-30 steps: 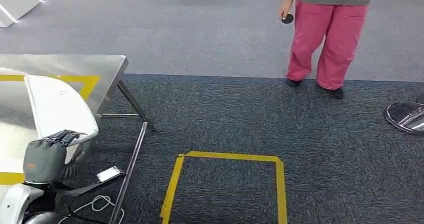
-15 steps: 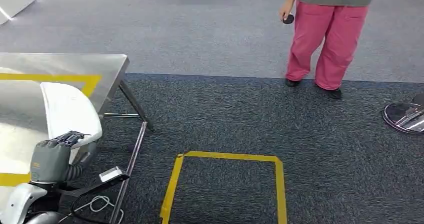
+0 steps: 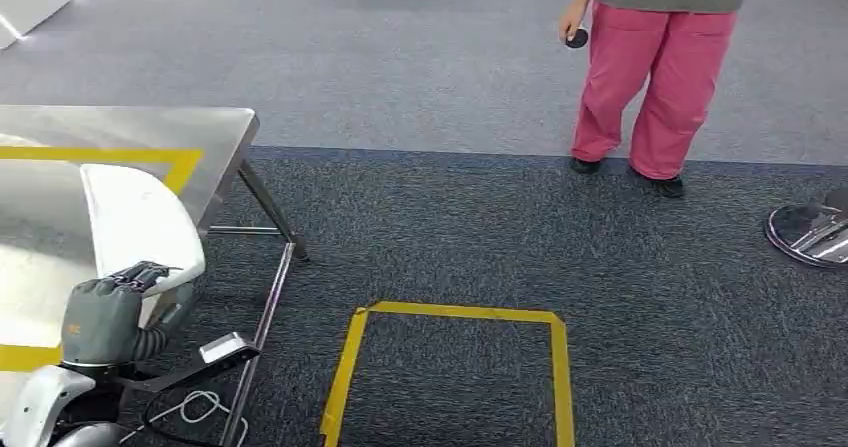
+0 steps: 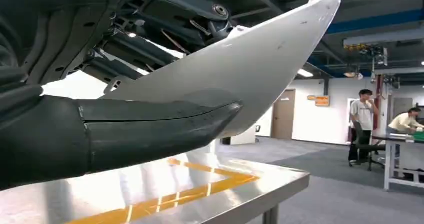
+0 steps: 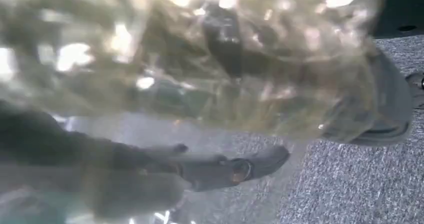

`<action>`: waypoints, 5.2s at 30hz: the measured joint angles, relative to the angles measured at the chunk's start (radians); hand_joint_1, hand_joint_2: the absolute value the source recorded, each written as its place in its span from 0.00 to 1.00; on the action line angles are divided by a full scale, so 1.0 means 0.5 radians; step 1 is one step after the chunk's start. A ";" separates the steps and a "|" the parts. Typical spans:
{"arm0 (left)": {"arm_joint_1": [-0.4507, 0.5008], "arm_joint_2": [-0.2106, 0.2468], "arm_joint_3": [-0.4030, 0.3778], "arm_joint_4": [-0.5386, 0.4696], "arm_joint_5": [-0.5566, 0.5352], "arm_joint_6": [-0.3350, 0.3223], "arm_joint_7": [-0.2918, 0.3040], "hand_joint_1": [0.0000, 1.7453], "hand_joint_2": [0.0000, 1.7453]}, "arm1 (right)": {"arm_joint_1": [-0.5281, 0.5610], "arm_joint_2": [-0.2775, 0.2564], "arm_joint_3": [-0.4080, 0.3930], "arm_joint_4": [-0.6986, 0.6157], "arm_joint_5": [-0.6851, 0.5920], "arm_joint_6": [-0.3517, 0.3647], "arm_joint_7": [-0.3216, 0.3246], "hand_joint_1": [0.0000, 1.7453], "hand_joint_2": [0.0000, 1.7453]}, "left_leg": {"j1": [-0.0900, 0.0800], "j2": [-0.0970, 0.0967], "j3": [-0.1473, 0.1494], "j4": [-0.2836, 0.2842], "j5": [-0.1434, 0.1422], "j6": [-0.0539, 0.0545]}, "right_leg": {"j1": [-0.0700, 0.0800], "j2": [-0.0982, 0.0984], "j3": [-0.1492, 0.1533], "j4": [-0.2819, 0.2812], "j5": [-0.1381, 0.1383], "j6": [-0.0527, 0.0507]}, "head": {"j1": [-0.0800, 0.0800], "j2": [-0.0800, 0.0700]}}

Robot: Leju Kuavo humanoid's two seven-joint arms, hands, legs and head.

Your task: Take the parts from the cabinet and place them on the table.

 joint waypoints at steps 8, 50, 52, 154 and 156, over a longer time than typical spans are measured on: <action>0.006 -0.007 0.013 0.000 -0.037 0.003 0.042 0.94 1.00 | 0.000 0.000 0.000 -0.002 -0.021 0.002 0.000 0.00 0.00 | 0.000 0.000 0.000 0.000 0.000 0.000 | 0.000 0.000 0.000 0.000 0.000 0.000 | 0.000 0.000; 0.034 -0.024 0.053 -0.029 -0.089 0.002 0.105 0.94 1.00 | 0.001 -0.032 0.002 -0.090 -0.008 -0.040 0.005 0.00 0.00 | -0.034 0.258 -0.046 0.103 -0.040 0.071 | 0.015 -0.197 0.110 0.020 -0.147 0.015 | 0.008 0.000; 0.039 -0.024 0.053 -0.034 -0.089 0.002 0.108 0.94 1.00 | -0.002 -0.032 0.002 -0.095 -0.008 -0.040 0.005 0.00 0.00 | -0.041 0.243 -0.032 0.072 -0.050 0.086 | 0.006 -0.209 0.152 0.033 -0.126 0.048 | -0.001 0.000; 0.045 -0.043 0.087 -0.060 -0.038 -0.050 0.137 0.94 1.00 | 0.007 -0.052 0.003 -0.118 0.023 -0.037 -0.010 0.00 0.00 | -0.007 0.236 -0.077 0.102 -0.015 0.048 | 0.006 -0.148 0.068 -0.008 -0.081 0.057 | 0.000 0.000; 0.045 -0.043 0.087 -0.060 -0.042 -0.048 0.137 0.94 1.00 | 0.007 -0.052 0.003 -0.118 0.025 -0.037 -0.010 0.00 0.00 | -0.007 0.236 -0.077 0.102 -0.015 0.048 | 0.006 -0.148 0.068 -0.008 -0.081 0.057 | 0.000 0.000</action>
